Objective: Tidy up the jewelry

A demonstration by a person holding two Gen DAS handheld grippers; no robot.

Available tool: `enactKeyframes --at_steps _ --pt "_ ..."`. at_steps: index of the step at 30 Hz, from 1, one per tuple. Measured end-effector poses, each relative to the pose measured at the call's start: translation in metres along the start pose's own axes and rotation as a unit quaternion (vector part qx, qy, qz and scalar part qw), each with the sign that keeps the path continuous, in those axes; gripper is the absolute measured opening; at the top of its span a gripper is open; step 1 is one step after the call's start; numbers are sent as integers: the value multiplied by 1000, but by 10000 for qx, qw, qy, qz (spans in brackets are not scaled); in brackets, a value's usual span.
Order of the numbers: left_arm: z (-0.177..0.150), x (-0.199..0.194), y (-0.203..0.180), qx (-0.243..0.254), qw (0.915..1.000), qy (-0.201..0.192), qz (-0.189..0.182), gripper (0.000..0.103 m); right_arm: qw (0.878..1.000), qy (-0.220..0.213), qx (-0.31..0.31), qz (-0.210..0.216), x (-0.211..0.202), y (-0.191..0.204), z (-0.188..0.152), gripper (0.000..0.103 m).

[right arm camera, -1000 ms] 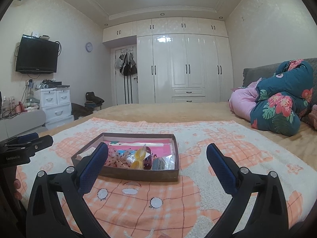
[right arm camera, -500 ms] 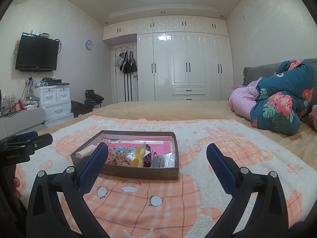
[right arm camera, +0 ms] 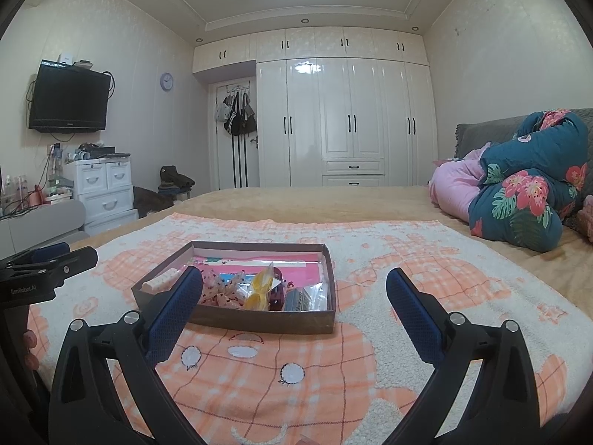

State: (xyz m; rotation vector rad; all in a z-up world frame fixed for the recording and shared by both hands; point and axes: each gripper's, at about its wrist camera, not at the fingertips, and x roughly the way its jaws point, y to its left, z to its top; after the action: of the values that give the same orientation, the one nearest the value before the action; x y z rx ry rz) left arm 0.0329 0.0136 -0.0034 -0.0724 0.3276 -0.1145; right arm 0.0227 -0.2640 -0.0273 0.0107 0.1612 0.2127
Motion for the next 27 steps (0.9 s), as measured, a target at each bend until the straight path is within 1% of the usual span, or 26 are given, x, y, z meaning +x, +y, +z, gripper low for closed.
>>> enactKeyframes --at_steps 27 --pt "-1 -1 2 6 10000 9 49 92 10000 19 -22 18 2 -1 0 97"
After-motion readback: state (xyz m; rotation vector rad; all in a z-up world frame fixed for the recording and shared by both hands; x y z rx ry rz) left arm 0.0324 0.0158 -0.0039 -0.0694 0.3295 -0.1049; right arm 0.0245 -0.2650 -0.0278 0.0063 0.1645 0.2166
